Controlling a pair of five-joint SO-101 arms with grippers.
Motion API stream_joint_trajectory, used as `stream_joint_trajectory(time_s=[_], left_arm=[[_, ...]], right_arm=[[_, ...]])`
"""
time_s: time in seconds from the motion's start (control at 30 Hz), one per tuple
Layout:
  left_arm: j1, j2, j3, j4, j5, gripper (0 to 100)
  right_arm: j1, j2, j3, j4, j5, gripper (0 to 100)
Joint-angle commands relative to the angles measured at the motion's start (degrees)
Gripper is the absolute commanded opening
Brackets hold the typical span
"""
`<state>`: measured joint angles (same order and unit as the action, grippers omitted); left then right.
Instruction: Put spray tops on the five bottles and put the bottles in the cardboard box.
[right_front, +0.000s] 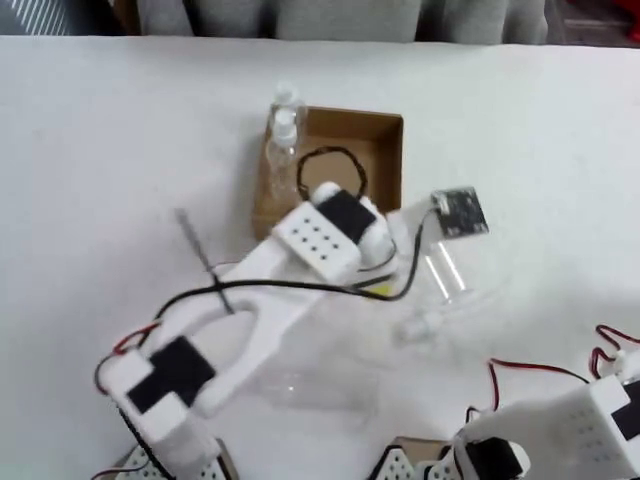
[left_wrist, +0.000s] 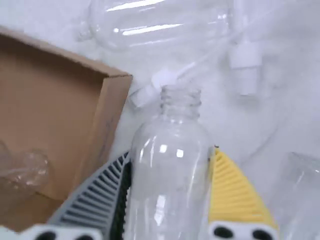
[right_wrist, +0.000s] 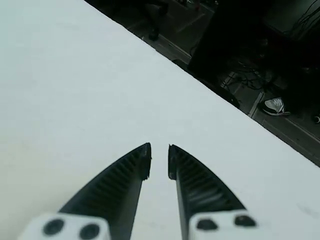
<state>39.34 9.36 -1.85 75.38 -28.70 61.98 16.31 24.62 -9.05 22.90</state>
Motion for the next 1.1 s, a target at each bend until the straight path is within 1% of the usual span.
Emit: stream_joint_trajectory(time_s=[0.0, 0.13, 0.3, 0.43, 0.57, 0.63, 0.73, 0.8, 0.87, 0.97, 1.07], left_arm=[[-4.88, -10.24, -2.64, 6.77, 5.10, 2], [-10.42, -16.92, 1.41, 10.64, 5.36, 2], [-19.65, -29.14, 15.30, 10.02, 5.45, 2], [-29.58, -39.96, 28.13, 5.54, 5.45, 2], [-40.75, -48.84, 40.70, -3.60, 5.63, 2], [-45.23, -51.91, 45.54, -7.21, 8.09, 2], [-50.59, -54.02, 50.64, -11.52, 15.21, 2], [-52.79, -53.93, 53.36, -14.68, 19.69, 2], [-54.20, -53.32, 56.44, -18.81, 23.82, 2], [-56.04, -52.44, 60.48, -25.67, 29.80, 2], [-61.05, -52.09, 60.92, -28.75, 33.49, 2]], right_arm=[[-3.38, -2.24, -1.85, 6.02, 1.05, 4.4], [-6.37, -7.69, -1.58, 17.80, 1.14, 4.4], [-11.65, -16.75, -1.49, 34.77, 1.14, 4.4], [-17.63, -23.96, -1.49, 48.84, 1.14, 4.6], [-23.60, -30.29, -1.49, 59.91, 1.14, 4.8], [-27.03, -33.19, -1.49, 64.13, 1.14, 4.9], [-33.63, -38.11, -1.49, 69.93, 1.14, 4.9], [-38.81, -41.71, -1.49, 74.07, 1.49, 4.9], [-44.70, -45.14, -1.41, 78.99, 5.89, 4.9], [-55.87, -49.01, -1.32, 87.34, 13.36, 4.7], [-68.70, -51.38, 0.53, 91.56, 14.33, 4.9]])
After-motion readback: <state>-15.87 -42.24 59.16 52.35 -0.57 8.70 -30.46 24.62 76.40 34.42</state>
